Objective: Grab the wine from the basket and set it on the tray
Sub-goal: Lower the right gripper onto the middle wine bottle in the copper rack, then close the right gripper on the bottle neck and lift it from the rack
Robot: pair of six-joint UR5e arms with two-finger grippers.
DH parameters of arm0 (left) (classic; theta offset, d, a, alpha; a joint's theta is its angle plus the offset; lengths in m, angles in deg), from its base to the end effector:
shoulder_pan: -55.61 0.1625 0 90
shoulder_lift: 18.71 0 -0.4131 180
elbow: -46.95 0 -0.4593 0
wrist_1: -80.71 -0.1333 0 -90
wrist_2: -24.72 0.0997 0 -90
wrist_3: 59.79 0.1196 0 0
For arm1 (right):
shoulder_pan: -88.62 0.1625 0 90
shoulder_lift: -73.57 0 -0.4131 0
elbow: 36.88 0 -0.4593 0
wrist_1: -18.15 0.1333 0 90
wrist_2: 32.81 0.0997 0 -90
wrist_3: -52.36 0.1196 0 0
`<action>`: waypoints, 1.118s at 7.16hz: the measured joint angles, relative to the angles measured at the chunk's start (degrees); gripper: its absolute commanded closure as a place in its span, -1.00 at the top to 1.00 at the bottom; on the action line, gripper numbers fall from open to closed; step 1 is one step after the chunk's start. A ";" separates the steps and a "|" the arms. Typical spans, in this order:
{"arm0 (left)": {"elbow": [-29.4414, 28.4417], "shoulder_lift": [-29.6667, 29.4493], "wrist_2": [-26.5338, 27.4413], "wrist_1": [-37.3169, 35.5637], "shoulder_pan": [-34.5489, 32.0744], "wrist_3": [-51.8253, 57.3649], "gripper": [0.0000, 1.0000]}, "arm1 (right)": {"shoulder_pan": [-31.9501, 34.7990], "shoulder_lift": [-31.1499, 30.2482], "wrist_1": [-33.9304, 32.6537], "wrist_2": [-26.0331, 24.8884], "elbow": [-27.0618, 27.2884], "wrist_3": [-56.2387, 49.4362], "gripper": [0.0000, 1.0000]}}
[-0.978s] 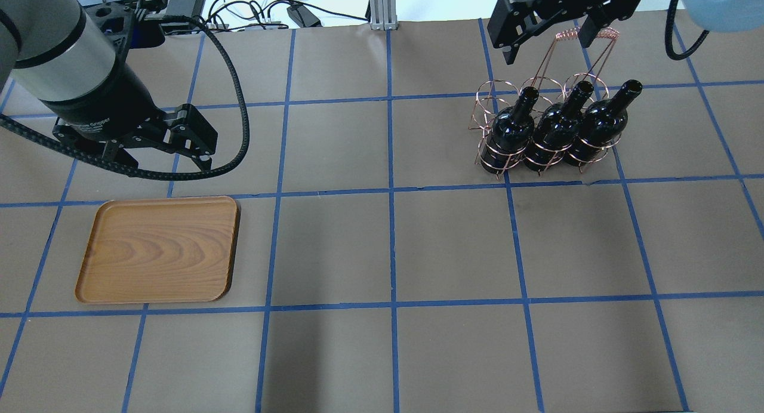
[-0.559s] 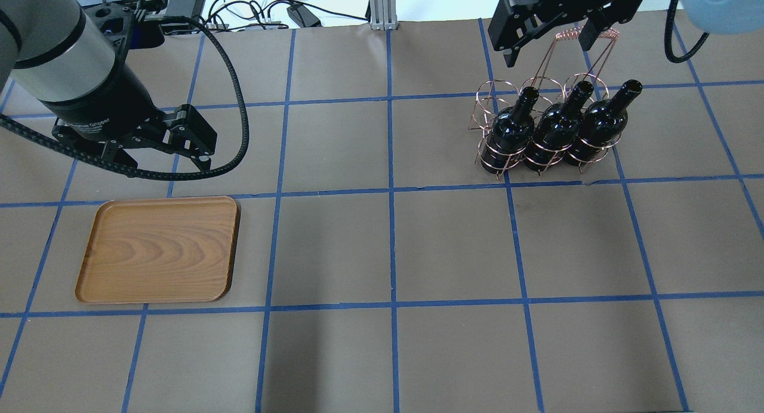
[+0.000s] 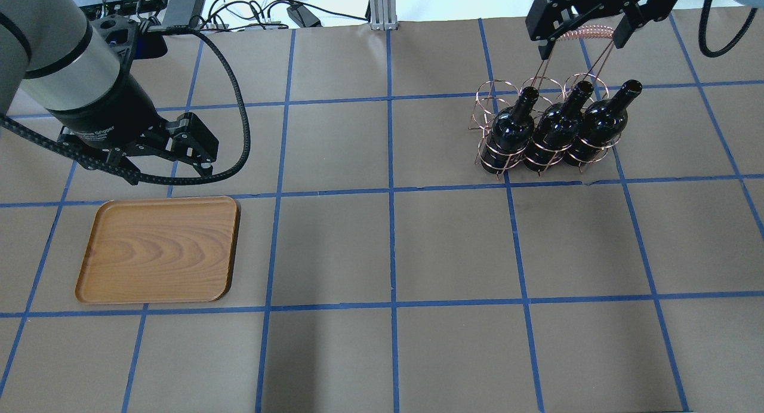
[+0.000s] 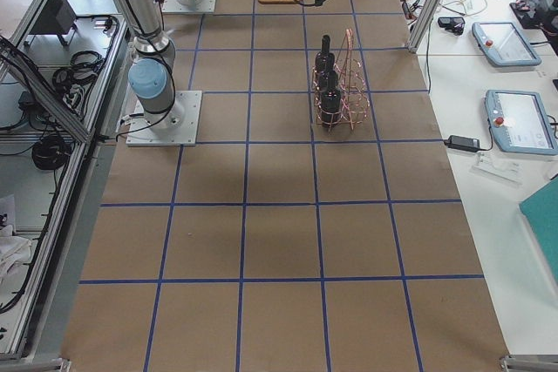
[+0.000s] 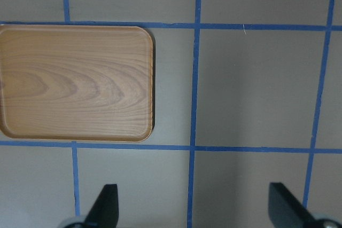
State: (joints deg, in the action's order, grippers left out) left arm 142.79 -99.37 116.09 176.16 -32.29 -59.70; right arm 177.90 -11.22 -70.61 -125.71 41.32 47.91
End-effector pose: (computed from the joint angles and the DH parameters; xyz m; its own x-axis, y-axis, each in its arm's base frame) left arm -0.1125 -0.4914 0.4753 -0.9991 -0.0343 -0.0238 -0.0351 0.9988 0.0341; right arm 0.1196 -0.6057 0.5170 -0.9965 -0.0600 0.0575 -0.0650 0.9939 -0.0891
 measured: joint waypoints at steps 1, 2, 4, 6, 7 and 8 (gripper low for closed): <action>-0.01 0.07 0.00 -0.10 0.02 0.00 1.00 | -1.19 1.89 -0.19 -0.28 0.52 -0.37 0.66; -0.01 0.11 -0.02 -0.19 -0.02 0.00 1.00 | -1.97 3.70 -0.72 -0.35 1.12 -0.79 0.66; 0.08 0.15 -0.01 -0.14 -0.02 0.01 1.00 | -2.95 5.89 -3.88 -0.16 3.84 -1.21 0.66; 0.14 0.16 -0.02 -0.10 0.08 0.02 1.00 | -4.31 6.60 -8.07 -0.20 7.31 -1.73 0.44; 0.14 0.16 0.01 -0.11 0.12 0.00 1.00 | -4.84 6.89 -8.75 0.01 7.87 -2.02 0.23; 0.14 0.16 0.03 -0.14 0.12 0.00 1.00 | -5.10 7.45 -9.57 0.11 8.09 -2.17 0.22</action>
State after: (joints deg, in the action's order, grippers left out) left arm 142.93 -99.21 116.12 176.02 -32.17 -59.70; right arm 172.80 -3.78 -80.18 -125.60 49.41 45.74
